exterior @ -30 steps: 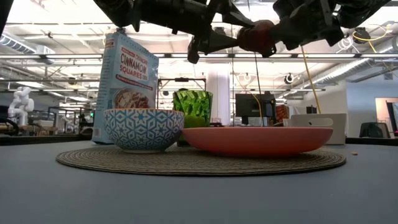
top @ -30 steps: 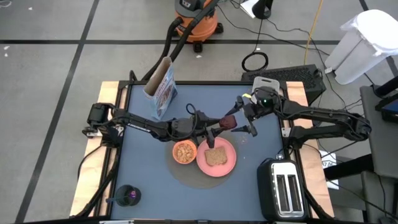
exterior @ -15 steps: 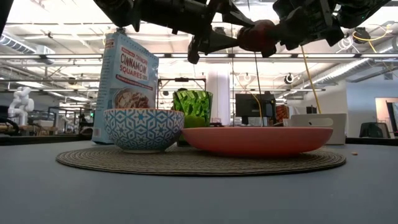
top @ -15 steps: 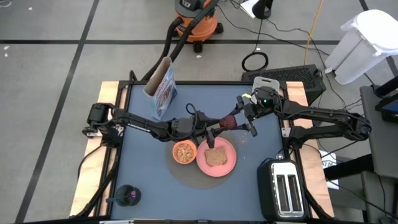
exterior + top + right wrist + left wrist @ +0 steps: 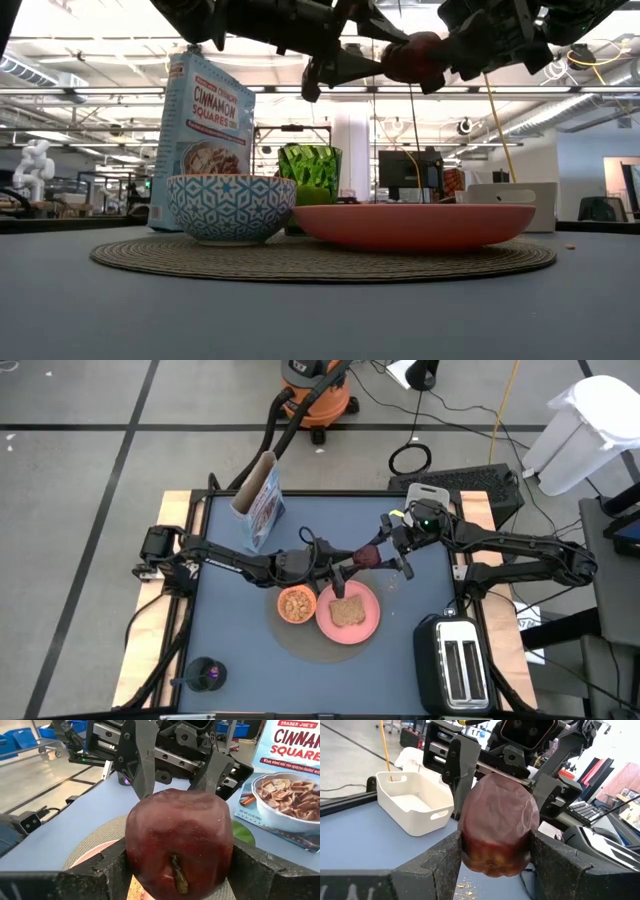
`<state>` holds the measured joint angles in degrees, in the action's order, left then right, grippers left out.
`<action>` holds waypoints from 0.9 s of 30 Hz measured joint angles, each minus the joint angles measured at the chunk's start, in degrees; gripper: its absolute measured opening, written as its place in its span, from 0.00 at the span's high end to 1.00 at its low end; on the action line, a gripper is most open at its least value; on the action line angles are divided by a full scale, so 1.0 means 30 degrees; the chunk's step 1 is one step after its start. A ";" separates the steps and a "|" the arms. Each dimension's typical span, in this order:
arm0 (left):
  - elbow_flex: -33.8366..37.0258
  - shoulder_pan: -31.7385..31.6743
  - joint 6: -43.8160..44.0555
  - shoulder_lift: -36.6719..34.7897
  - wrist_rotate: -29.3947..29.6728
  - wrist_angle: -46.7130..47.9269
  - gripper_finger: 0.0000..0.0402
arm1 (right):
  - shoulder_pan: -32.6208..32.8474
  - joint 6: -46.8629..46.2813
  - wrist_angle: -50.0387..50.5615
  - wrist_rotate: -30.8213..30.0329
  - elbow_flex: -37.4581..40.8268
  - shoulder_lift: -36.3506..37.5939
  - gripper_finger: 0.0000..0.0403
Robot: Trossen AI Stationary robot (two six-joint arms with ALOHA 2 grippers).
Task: Arrange a breakfast setting
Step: Put the apple on the gray table mat to the right side of the green cup
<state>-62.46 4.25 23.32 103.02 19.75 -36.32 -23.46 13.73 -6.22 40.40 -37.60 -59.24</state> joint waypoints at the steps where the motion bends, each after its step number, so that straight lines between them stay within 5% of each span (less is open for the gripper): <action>1: 0.0000 0.0005 0.0194 0.0000 0.0161 0.0002 0.43 | -0.0004 -0.0158 0.0000 -0.0004 0.0000 0.0000 0.37; 18: 0.0000 -0.0166 0.1779 0.0007 0.0873 0.0189 0.43 | -0.0029 -0.0395 0.0023 -0.0462 0.0000 -0.0015 0.37; 27: 0.0000 -0.0219 0.0830 0.0007 0.0259 0.0211 0.20 | -0.0003 -0.1145 0.0162 -0.0383 0.0000 -0.0007 0.37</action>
<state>-62.46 3.60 25.81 103.04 20.52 -35.68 -23.47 10.30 -5.73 39.25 -37.60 -59.27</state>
